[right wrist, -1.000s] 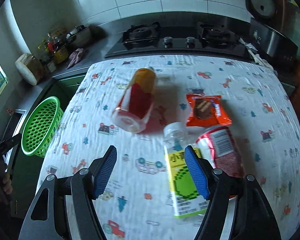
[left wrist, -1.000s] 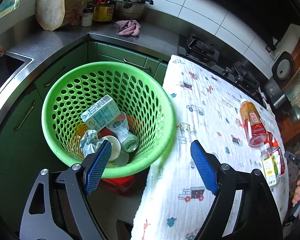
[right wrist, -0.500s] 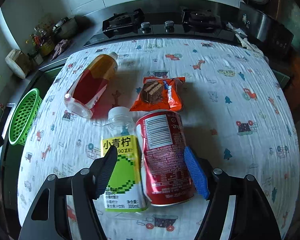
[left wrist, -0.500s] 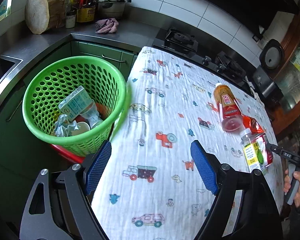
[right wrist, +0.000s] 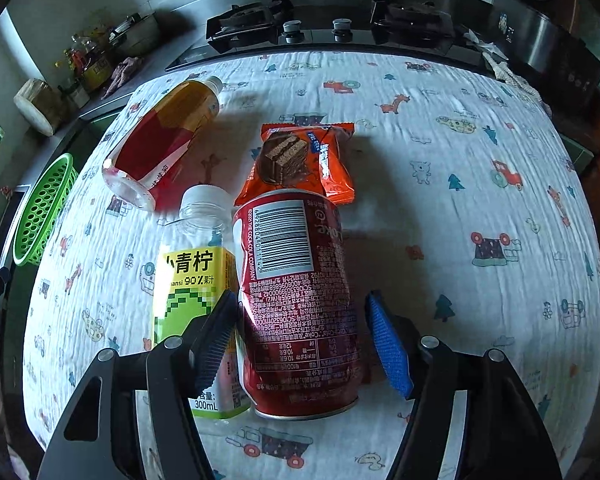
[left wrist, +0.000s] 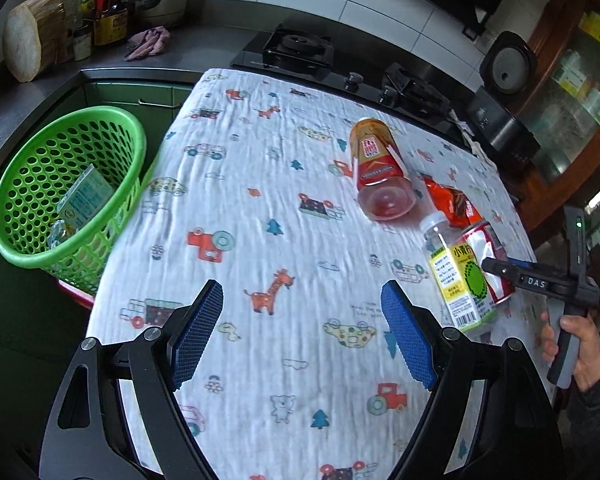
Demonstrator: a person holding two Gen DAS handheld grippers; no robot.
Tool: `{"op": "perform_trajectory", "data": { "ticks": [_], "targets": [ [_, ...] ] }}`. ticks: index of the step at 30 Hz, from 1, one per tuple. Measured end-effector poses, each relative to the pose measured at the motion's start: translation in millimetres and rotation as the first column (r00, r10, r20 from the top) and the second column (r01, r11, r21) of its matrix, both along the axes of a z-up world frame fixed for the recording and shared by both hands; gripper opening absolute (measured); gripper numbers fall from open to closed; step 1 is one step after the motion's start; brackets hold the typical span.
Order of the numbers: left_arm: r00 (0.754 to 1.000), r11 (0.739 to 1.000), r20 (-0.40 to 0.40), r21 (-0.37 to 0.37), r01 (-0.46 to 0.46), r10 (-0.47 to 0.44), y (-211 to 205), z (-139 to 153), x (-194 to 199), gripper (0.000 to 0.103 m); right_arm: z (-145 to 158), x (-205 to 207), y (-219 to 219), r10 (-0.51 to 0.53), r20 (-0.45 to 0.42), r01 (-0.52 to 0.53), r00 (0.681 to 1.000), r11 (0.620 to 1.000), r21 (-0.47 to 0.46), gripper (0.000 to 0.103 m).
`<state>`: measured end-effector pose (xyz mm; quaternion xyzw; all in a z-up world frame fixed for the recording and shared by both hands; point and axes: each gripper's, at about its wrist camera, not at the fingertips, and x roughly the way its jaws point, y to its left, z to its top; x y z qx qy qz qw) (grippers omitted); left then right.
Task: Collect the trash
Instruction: 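Move the right tool to the red Coke can and grasp it, then grasp the yellow-green juice bottle with the left tool while the right tool holds the can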
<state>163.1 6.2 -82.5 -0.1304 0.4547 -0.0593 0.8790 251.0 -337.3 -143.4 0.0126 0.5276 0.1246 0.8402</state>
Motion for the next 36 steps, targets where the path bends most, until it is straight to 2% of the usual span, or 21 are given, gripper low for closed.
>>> {"op": "perform_trajectory", "data": {
  "ticks": [10, 14, 23, 31, 36],
  "targets": [
    [0.996, 0.997, -0.036, -0.035, 0.075, -0.076, -67, -3, 17, 0.081, -5, -2, -4, 0.025, -0.003, -0.025, 1.000, 0.998, 0.049, 0.058],
    [0.992, 0.992, -0.059, -0.054, 0.111, -0.114, -96, -5, 28, 0.081, 2, -12, -17, 0.010, 0.014, -0.011, 1.000, 0.996, 0.083, 0.058],
    [0.978, 0.981, -0.107, -0.086, 0.171, -0.180, -165, -13, 49, 0.081, 16, -46, -57, -0.035, 0.050, 0.030, 0.998, 0.995, 0.094, 0.058],
    [0.970, 0.987, -0.182, -0.051, 0.153, -0.160, -209, -31, 68, 0.081, 20, -73, -77, -0.055, 0.065, 0.048, 0.996, 0.992, 0.112, 0.058],
    [0.968, 0.992, -0.215, -0.013, 0.128, -0.128, -218, -43, 76, 0.081, 17, -81, -83, -0.058, 0.059, 0.051, 0.997, 0.992, 0.115, 0.058]
  ]
}}
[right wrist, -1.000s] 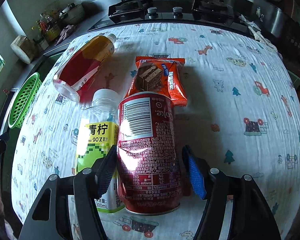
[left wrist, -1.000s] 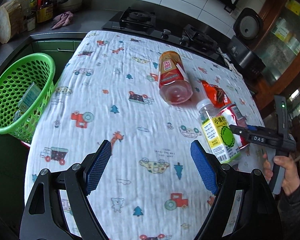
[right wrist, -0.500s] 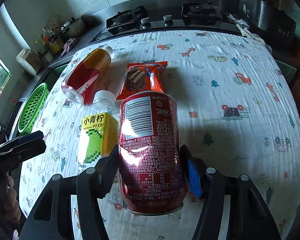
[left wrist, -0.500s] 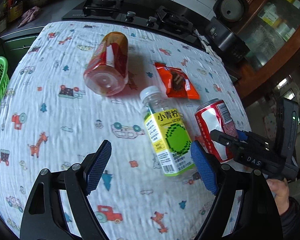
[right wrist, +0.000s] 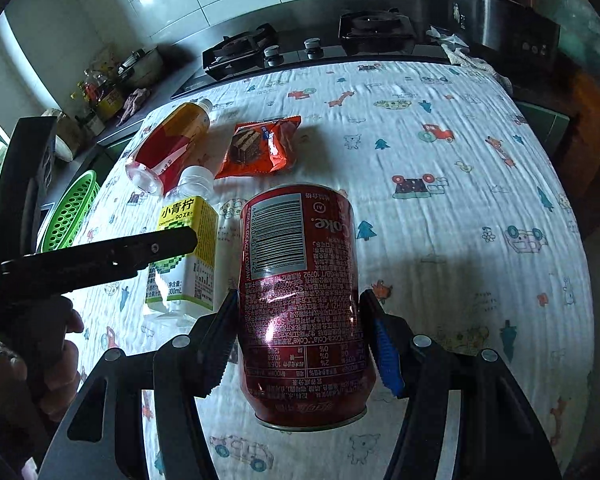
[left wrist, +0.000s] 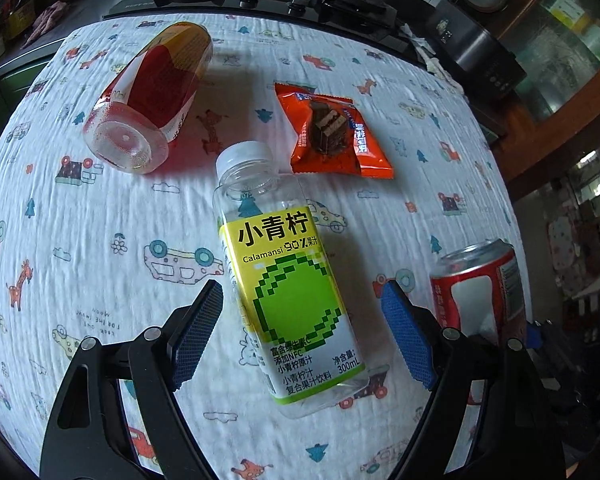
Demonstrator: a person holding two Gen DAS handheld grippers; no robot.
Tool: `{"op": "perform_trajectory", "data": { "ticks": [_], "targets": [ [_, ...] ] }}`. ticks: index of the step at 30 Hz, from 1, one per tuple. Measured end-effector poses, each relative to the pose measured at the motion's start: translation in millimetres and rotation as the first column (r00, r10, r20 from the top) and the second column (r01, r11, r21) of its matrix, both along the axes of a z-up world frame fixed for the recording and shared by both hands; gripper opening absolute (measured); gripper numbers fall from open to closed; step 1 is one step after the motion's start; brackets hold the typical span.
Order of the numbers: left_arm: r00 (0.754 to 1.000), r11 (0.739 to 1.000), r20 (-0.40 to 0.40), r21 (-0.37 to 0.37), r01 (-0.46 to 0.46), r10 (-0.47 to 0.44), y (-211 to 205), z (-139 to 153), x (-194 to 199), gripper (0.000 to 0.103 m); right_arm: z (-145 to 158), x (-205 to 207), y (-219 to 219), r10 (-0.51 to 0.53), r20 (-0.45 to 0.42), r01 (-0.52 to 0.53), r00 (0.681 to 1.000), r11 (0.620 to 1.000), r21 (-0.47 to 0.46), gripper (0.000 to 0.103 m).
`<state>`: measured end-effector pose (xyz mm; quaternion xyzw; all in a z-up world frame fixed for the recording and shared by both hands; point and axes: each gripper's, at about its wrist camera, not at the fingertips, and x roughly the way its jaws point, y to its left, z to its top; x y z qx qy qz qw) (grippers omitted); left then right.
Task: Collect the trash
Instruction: 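Grasp the yellow-green juice bottle with the left tool while the right tool holds the can, then carry the juice bottle and Coke can to the basket and release both tools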
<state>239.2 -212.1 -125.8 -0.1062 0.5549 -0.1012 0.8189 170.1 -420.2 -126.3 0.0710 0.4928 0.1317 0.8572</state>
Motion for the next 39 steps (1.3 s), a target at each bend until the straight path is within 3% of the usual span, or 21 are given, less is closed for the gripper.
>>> {"op": "perform_trajectory", "data": {
  "ticks": [7, 12, 19, 29, 39],
  "targets": [
    [0.999, 0.998, -0.043, 0.055, -0.025, 0.027, -5, -17, 10, 0.079, -1, -5, -6, -0.008, -0.002, 0.008, 1.000, 1.000, -0.001, 0.058],
    [0.997, 0.997, -0.069, 0.077, -0.017, 0.022, -8, -26, 12, 0.067, -1, -6, -9, -0.013, -0.001, 0.013, 1.000, 1.000, -0.001, 0.058],
    [0.999, 0.996, -0.044, 0.093, -0.002, 0.006, -5, -23, 8, 0.063, -3, -7, -6, -0.011, -0.007, 0.011, 1.000, 1.000, -0.007, 0.058],
    [1.000, 0.998, 0.006, 0.063, 0.009, -0.009, 22, -5, -15, 0.059, -1, -7, 21, 0.024, 0.000, -0.024, 1.000, 1.000, -0.010, 0.058],
    [0.999, 1.000, 0.038, 0.031, -0.006, 0.004, 77, 10, -40, 0.059, 5, -6, 76, 0.104, 0.008, -0.103, 0.995, 0.995, -0.015, 0.058]
  ]
}}
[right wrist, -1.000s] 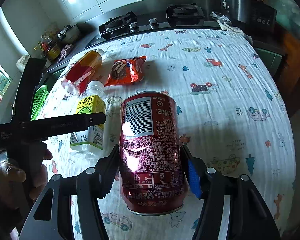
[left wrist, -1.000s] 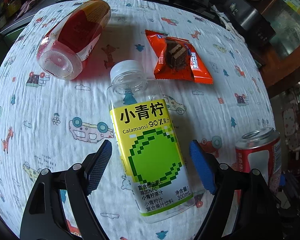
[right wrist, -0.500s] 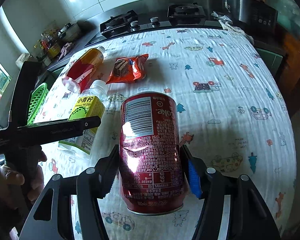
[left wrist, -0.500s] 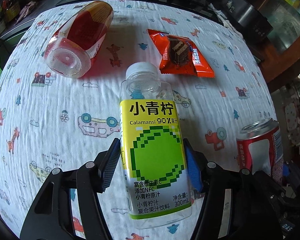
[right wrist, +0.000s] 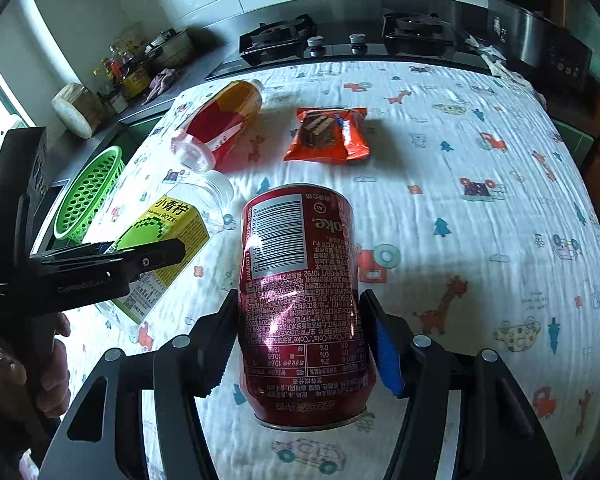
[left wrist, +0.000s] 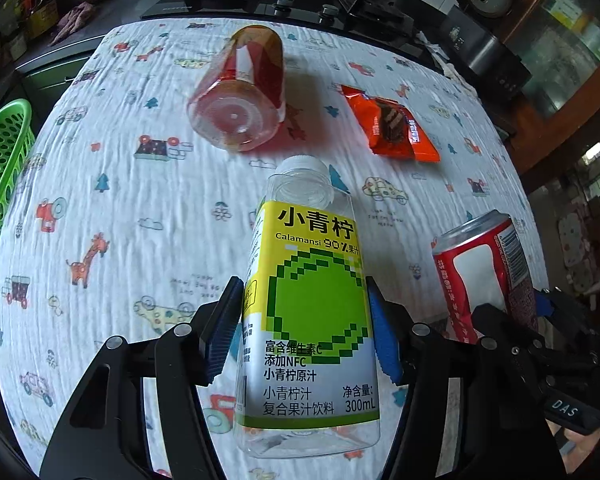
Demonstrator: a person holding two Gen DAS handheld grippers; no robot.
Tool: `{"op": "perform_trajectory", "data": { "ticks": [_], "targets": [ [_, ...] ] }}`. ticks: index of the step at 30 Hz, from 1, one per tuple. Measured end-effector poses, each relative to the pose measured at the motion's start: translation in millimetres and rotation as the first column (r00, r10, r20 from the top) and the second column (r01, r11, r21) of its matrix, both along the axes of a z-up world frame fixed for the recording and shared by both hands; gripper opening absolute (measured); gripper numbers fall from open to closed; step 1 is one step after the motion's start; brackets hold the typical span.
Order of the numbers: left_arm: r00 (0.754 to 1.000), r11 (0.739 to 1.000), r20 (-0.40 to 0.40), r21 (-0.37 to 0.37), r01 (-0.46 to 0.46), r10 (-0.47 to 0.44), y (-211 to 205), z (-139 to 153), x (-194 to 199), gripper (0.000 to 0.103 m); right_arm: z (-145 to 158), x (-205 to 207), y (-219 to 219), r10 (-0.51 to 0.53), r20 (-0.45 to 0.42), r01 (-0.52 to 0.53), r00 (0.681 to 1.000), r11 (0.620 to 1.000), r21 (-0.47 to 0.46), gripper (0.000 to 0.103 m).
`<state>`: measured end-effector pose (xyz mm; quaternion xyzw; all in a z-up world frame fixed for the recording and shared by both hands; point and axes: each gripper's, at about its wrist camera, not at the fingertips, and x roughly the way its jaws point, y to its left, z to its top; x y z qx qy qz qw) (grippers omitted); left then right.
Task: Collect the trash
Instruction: 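Carry the juice bottle and Coke can to the basket and release both tools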
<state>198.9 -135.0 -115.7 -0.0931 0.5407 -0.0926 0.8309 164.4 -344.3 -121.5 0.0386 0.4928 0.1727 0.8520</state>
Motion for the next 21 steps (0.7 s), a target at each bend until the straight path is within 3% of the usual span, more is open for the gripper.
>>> {"op": "perform_trajectory", "data": {
  "ticks": [10, 21],
  "targets": [
    [0.995, 0.998, 0.068, -0.017, -0.065, 0.066, 86, 26, -20, 0.059, 14, 16, 89, 0.106, 0.017, -0.107, 0.994, 0.994, 0.016, 0.058],
    [0.957, 0.964, 0.126, -0.008, -0.264, 0.263, 245, 50, -6, 0.059, 32, 60, 229, 0.246, 0.039, -0.248, 0.968, 0.968, 0.049, 0.058]
  ]
}}
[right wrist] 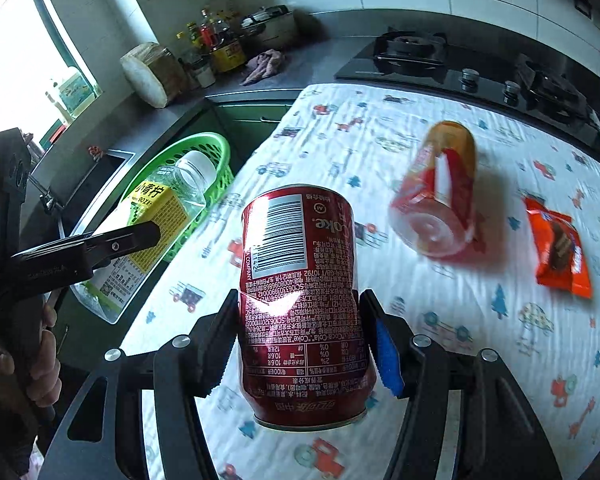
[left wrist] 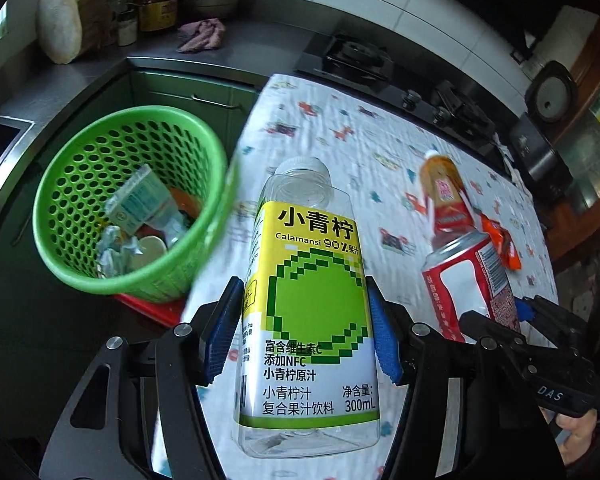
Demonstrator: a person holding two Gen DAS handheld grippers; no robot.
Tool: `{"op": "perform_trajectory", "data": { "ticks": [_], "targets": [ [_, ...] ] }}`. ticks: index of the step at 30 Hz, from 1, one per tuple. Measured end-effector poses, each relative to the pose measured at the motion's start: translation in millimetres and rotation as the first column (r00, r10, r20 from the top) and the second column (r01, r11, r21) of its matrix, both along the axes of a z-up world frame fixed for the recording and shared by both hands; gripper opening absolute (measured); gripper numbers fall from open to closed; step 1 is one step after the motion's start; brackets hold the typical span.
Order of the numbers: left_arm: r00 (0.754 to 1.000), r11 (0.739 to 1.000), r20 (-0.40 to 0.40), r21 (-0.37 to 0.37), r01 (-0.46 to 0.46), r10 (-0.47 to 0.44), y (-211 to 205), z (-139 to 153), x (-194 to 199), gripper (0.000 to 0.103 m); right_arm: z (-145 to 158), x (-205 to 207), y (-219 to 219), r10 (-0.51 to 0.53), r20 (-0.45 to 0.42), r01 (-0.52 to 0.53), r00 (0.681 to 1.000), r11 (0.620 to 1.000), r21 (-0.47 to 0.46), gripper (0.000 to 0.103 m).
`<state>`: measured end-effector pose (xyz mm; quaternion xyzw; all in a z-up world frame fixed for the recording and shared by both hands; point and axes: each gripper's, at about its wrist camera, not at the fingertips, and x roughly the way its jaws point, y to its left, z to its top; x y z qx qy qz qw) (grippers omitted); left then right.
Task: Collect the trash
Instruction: 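Carry the juice bottle and Coke can to the basket and release both tools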
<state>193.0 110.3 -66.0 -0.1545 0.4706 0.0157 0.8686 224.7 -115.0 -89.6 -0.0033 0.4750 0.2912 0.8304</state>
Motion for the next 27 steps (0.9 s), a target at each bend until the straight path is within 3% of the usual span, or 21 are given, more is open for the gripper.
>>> {"op": "perform_trajectory", "data": {
  "ticks": [6, 13, 18, 23, 27],
  "targets": [
    [0.996, 0.996, -0.002, 0.006, -0.092, 0.092, 88, -4, 23, 0.059, 7, 24, 75, 0.030, -0.005, -0.030, 1.000, 0.999, 0.034, 0.058],
    [0.987, 0.988, -0.036, -0.013, -0.156, 0.156, 170, -32, 55, 0.059, 9, 50, 147, 0.039, -0.013, -0.038, 0.999, 0.998, 0.048, 0.058],
    [0.985, 0.987, -0.062, -0.012, -0.160, 0.159, 202, -52, 68, 0.059, 0, 66, 188, 0.029, -0.031, -0.027, 0.999, 0.998, 0.048, 0.058],
    [0.983, 0.983, -0.090, -0.076, -0.167, 0.160, 222, -73, 72, 0.060, -13, 80, 220, 0.025, -0.058, -0.022, 0.998, 0.999, 0.046, 0.058],
    [0.982, 0.978, -0.067, -0.099, -0.183, 0.177, 232, -76, 66, 0.068, -21, 88, 238, 0.020, -0.071, -0.017, 0.997, 0.999, 0.046, 0.058]
  ]
}}
